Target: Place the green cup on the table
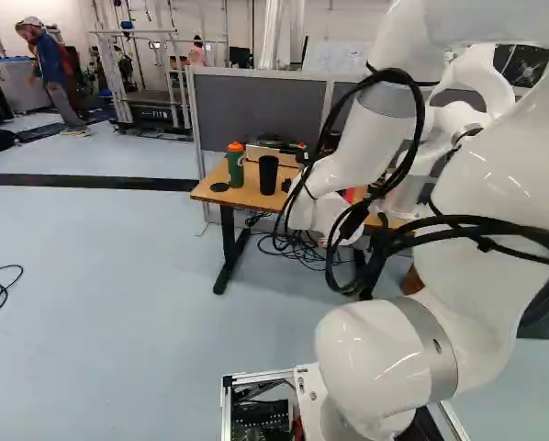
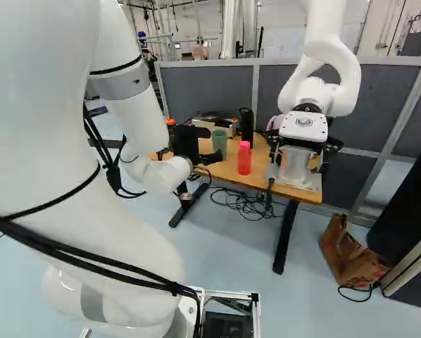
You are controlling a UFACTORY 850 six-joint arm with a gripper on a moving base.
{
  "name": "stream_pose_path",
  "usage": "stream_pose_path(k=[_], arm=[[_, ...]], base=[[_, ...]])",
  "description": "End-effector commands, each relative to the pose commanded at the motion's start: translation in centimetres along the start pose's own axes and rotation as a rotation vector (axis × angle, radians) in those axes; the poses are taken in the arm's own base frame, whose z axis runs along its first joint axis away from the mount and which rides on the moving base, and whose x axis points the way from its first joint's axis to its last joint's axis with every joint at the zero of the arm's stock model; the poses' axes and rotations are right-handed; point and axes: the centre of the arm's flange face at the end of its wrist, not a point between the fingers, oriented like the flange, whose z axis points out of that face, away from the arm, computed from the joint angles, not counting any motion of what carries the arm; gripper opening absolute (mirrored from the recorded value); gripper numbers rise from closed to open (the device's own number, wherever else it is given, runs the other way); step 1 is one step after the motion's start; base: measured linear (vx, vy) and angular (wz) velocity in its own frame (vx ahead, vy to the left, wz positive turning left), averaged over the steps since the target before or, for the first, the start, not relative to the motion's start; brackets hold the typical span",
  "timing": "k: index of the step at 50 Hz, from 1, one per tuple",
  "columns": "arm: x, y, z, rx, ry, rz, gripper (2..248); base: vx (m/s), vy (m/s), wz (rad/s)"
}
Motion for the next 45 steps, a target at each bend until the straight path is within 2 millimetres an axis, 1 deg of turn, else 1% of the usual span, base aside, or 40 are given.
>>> stream_pose_path(k=[14,23,45], arm=[[-0.4,0.1,-2.6,0.039,-0.026,-0.023,247],[-0.7,0.1,-3.9,0.059,-0.04,-0.037,247],[-1.4,0.2,-6.1,0.091,-0.063,-0.062,247]], base=[[0.0,0.0,0.0],[0.0,0.0,0.0],[0.0,0.0,0.0]])
